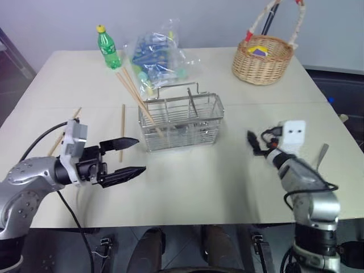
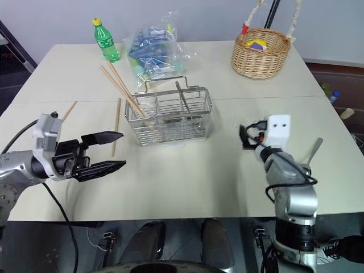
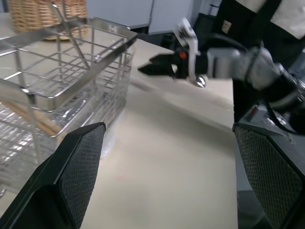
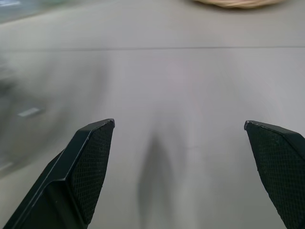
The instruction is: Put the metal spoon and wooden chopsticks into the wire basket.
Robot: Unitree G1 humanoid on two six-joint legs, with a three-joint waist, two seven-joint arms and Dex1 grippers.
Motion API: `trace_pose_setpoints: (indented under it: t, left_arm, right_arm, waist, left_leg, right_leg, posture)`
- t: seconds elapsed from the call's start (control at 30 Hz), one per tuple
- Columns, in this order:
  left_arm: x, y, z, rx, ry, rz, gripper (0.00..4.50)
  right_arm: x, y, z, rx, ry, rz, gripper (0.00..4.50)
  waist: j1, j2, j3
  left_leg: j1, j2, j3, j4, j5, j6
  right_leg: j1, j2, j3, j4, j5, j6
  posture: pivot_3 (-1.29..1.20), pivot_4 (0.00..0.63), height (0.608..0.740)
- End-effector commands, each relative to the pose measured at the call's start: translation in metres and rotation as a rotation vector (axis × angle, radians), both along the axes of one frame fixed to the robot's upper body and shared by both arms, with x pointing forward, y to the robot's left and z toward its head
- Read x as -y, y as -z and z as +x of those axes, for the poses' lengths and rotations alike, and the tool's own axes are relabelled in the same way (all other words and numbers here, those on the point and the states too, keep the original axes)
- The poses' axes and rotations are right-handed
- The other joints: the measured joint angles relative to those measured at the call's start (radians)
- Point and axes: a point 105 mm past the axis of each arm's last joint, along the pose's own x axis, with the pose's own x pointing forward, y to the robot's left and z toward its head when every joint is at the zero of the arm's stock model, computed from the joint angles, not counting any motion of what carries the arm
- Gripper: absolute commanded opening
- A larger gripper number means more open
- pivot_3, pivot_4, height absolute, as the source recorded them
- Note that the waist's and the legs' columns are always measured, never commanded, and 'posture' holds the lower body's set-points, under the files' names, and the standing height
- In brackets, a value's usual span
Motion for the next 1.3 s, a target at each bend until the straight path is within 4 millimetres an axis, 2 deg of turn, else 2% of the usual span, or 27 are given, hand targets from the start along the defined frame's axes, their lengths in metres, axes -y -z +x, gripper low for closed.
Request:
trace_pose_setpoints:
  t: [0.03, 0.27, 0.53, 0.73, 0.97, 1.3]
  left_arm:
    - [0.005, -0.001, 0.000, 0.025, 0.028, -0.008, 4.48]
    - [0.012, 0.002, 0.002, 0.029, 0.079, -0.016, 4.48]
    - [0.016, 0.004, 0.006, 0.051, 0.092, -0.021, 4.48]
    - [0.016, 0.004, 0.008, 0.071, 0.067, -0.034, 4.48]
    - [0.016, 0.003, 0.006, 0.086, 0.035, -0.039, 4.48]
    - [0.014, 0.004, 0.000, 0.095, -0.011, -0.038, 4.48]
  right_arm:
    - [0.035, -0.018, -0.010, -0.027, 0.164, 0.025, 4.50]
    - [0.071, -0.028, -0.029, -0.133, 0.355, 0.074, 4.50]
    - [0.091, -0.020, -0.045, -0.242, 0.518, 0.147, 4.50]
    - [0.090, 0.000, -0.048, -0.324, 0.548, 0.217, 4.50]
    - [0.081, 0.015, -0.032, -0.392, 0.442, 0.279, 4.50]
    - [0.094, 0.018, -0.025, -0.451, 0.421, 0.282, 4.50]
  waist:
    - [0.001, 0.000, 0.000]
    - [-0.003, 0.001, 0.000]
    - [-0.002, 0.002, 0.000]
    - [-0.005, 0.003, 0.000]
    - [-0.005, 0.004, -0.001]
    - [-0.005, 0.004, -0.001]
  left_leg:
    - [0.000, 0.000, 0.000, 0.000, 0.000, 0.000]
    - [-0.001, 0.000, 0.000, -0.001, 0.000, 0.000]
    - [-0.001, 0.000, 0.000, 0.000, 0.000, 0.001]
    - [-0.001, 0.000, 0.000, -0.001, 0.000, 0.001]
    - [-0.001, 0.000, 0.000, -0.001, 0.000, 0.001]
    - [-0.001, 0.000, 0.000, 0.000, 0.000, 0.001]
  right_leg:
    - [0.000, 0.000, 0.000, 0.000, 0.000, 0.000]
    - [-0.001, 0.000, 0.000, 0.000, 0.000, 0.000]
    - [-0.001, 0.000, 0.000, 0.000, 0.000, 0.000]
    - [-0.001, 0.000, 0.000, 0.000, 0.000, 0.000]
    - [-0.001, 0.000, 0.000, 0.000, 0.000, 0.000]
    - [0.000, 0.000, 0.000, -0.001, 0.000, 0.000]
  posture:
    - [0.00, 0.150, 0.740]
    - [0.00, 0.150, 0.740]
    - [0.00, 0.150, 0.740]
    - [0.00, 0.150, 0.740]
    - [0.00, 0.150, 0.740]
    - [0.00, 0.150, 0.740]
